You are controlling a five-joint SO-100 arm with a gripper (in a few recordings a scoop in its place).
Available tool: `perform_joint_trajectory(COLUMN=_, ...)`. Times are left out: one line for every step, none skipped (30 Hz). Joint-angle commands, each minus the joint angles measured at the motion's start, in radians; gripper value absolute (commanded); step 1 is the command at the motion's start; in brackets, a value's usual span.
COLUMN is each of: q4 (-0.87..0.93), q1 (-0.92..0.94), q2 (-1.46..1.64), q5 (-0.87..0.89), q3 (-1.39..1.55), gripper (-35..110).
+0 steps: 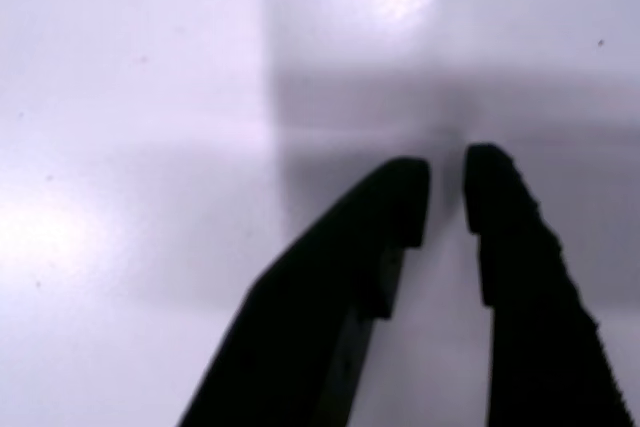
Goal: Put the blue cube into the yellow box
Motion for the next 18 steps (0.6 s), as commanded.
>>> perform_joint_trajectory(q4=0.015, q1=-0.014, q2=0.021, q5=0.009, q3=0.028, gripper=0)
perform_joint_trajectory(q4=0.015, q1=-0.015, q2=0.021, q5=0.009, q3=0.028, gripper=0)
perform_joint_trajectory(q4=0.015, q1=-0.015, q2=0.021, q5=0.009, q3=0.028, gripper=0)
perform_joint_trajectory(q4=0.015, q1=-0.015, q2=0.021, q5=0.009, q3=0.028, gripper=0)
perform_joint_trajectory(q4=0.015, q1=-0.015, q2=0.021, q5=0.009, q3=0.028, gripper=0)
perform_joint_trajectory(q4=0.015, q1=-0.015, q2=0.021, q5=0.009, q3=0.028, gripper=0)
perform_joint_trajectory(q4=0.015, q1=-0.015, q2=0.021, q5=0.011, q3=0.028, gripper=0)
perform_joint_trajectory(q4=0.015, q1=-0.015, q2=0.021, q5=0.011, q3=0.028, gripper=0)
perform_joint_trajectory(q4=0.015, q1=-0.015, q2=0.021, q5=0.011, q3=0.028, gripper=0)
perform_joint_trajectory(q4=0.015, q1=-0.017, q2=0.021, q5=0.011, q3=0.028, gripper=0)
perform_joint_trajectory(q4=0.015, q1=-0.017, q2=0.021, q5=0.011, q3=0.028, gripper=0)
perform_joint_trajectory(q4=0.015, q1=-0.018, q2=0.021, q5=0.012, q3=0.028, gripper=0)
perform_joint_trajectory(q4=0.015, q1=-0.021, q2=0.02, q5=0.009, q3=0.028, gripper=0)
perform_joint_trajectory(q4=0.015, q1=-0.026, q2=0.02, q5=-0.009, q3=0.028, gripper=0)
perform_joint_trajectory(q4=0.011, q1=-0.032, q2=0.018, q5=-0.021, q3=0.026, gripper=0)
perform_joint_trajectory(q4=-0.003, q1=-0.048, q2=0.011, q5=-0.025, q3=0.014, gripper=0)
perform_joint_trajectory(q4=-0.029, q1=-0.066, q2=-0.003, q5=-0.021, q3=-0.009, gripper=0)
perform_joint_trajectory(q4=-0.067, q1=-0.094, q2=-0.028, q5=-0.002, q3=-0.048, gripper=0)
